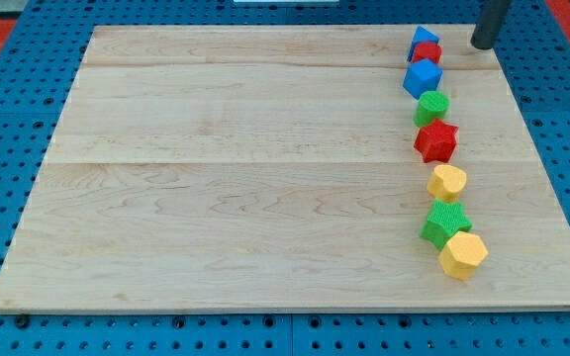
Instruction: Separate the red circle from the vertical line of blocks
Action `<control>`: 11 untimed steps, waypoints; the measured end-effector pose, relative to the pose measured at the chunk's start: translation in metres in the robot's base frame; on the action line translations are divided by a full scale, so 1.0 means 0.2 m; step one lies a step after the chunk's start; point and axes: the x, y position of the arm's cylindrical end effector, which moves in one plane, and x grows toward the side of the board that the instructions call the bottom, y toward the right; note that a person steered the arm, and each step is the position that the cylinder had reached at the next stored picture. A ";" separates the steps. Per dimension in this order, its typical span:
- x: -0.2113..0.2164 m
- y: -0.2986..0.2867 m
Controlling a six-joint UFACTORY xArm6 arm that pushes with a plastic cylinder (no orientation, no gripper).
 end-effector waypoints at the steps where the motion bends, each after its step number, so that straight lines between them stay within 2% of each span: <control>1: 0.03 0.00; 8: 0.02 -0.03; 10: 0.13 -0.31; 11: 0.14 -0.35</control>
